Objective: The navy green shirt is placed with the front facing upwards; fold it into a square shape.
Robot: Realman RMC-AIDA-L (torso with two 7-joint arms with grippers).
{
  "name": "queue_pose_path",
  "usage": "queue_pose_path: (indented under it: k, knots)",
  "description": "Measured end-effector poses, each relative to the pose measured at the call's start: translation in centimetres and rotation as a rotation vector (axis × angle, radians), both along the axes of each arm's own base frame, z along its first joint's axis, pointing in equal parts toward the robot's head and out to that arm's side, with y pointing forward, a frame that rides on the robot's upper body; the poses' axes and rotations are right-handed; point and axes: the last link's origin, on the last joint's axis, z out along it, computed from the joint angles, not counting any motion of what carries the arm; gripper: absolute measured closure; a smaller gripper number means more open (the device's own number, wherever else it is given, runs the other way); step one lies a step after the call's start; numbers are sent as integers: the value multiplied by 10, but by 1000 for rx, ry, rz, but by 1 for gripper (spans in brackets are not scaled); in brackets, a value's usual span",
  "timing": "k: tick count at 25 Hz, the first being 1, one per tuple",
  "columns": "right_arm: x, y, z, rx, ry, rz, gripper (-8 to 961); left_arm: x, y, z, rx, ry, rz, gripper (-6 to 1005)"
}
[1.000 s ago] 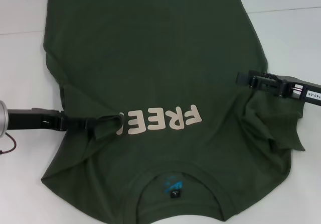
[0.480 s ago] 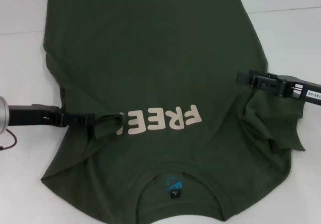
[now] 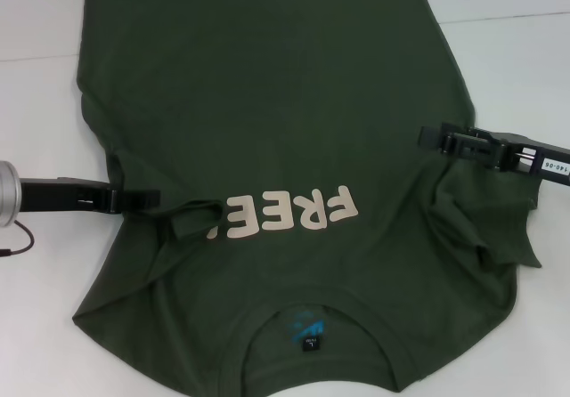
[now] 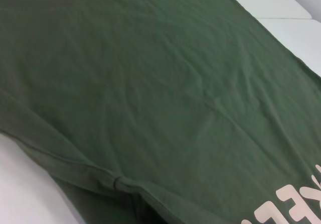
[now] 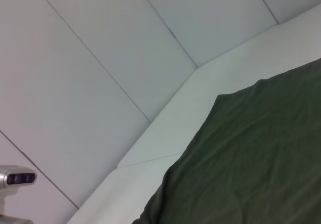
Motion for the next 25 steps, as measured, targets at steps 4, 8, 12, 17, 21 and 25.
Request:
queue_pose_path:
  k: [4,8,12,17,21,25]
  knots:
    - [0,0,0,1,0,-1,42,1,0,-1,-3,0,-1,516]
    - [1,-1,0,2,1,-1,42,2,0,-1,-6,-2,-3,675]
    - [1,-1,0,1,2,0,42,5,0,-2,-17,-13,-9,794]
    - [0,-1,-1,0,2,1,41,17,3,-7,-32,-35,-34,973]
    - [0,-2,-1,-3,2,5,41,29,6,-13,-43,-50,-57,954]
    - [0,-3,-2,-7,3,5,41,36,10,-16,-31,-65,-63,935]
